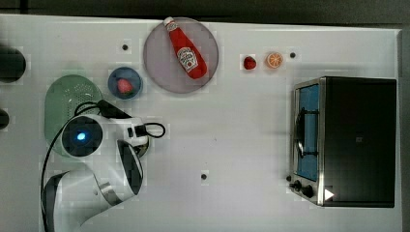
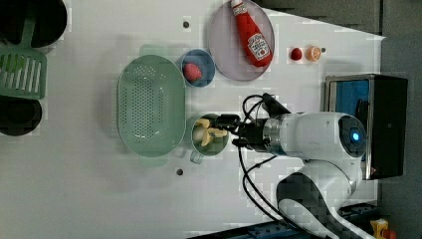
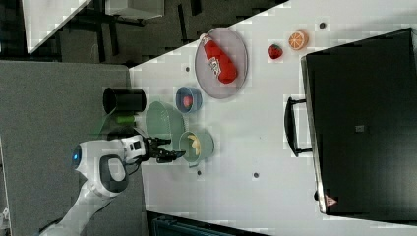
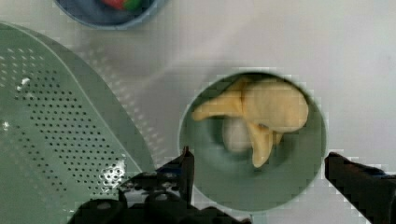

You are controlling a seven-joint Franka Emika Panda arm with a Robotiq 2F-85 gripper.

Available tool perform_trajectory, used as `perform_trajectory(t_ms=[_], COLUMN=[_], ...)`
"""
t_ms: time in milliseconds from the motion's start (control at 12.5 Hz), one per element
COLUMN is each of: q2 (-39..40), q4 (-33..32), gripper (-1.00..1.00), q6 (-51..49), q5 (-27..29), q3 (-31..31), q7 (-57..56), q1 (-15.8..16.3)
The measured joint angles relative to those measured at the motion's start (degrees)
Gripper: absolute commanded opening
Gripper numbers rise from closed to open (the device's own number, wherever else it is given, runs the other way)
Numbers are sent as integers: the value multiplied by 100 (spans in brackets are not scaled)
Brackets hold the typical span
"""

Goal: Pick Banana and place it in mug.

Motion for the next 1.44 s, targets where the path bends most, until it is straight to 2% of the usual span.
perform_trajectory(t_ms=[320,640,800,1120,1440], q2=[-1110,-2259,-2475,-2545,-2540], q4=[224,951,1544,2249,2255], gripper=[100,100,100,100,100], q6=[-920,-2628,-3317,-4189,-4428], q5=[-76,-96,169,102,-169], q3=[-330,-1390,-1846,-2499,-2961], q7=[57,40,8,-141,-532], q1=[-42,-34,-171,-207,-296])
